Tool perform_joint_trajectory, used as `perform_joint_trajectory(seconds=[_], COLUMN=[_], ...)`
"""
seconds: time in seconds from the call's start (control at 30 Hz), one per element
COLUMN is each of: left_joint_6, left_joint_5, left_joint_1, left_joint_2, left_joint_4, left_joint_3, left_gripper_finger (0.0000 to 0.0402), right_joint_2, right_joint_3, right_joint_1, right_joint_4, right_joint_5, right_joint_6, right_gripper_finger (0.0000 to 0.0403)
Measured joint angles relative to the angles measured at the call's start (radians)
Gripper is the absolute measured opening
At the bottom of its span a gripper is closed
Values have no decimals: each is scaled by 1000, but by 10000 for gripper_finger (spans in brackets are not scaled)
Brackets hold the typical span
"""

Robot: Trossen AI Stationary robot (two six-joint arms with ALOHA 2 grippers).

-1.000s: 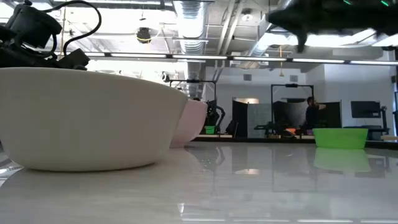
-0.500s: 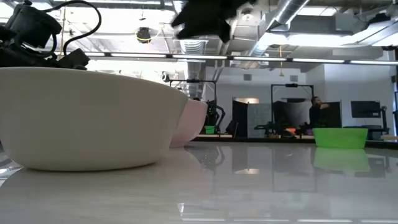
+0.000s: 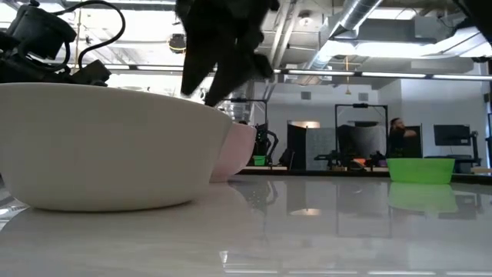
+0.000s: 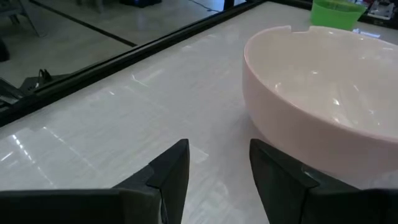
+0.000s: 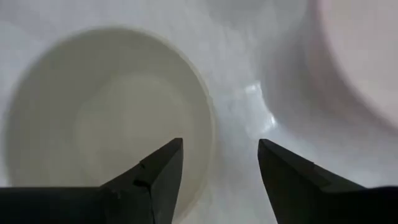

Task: Nest bowls inside each other
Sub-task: Stack the gray bowl on top of the pink bowl

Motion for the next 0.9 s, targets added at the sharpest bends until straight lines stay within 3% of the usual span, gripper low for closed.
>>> perform_joint_trajectory(seconds=[0.57,0.73,0.9], left_joint_6=[0,0,0], left_joint_5=[0,0,0], left_joint_1=[0,0,0], left_joint_2=[0,0,0], left_joint_4=[0,0,0], left_joint_3=[0,0,0], left_gripper_finger=[158,158,158], right_joint_2=[118,113,114], right_joint_3=[17,20,19], right_joint_1=[-2,-1,-2], right_joint_4=[-2,13,28], right_joint_5=[-26,-27,-76], right_joint_6=[59,58,44], right_gripper_finger=[221,157,45])
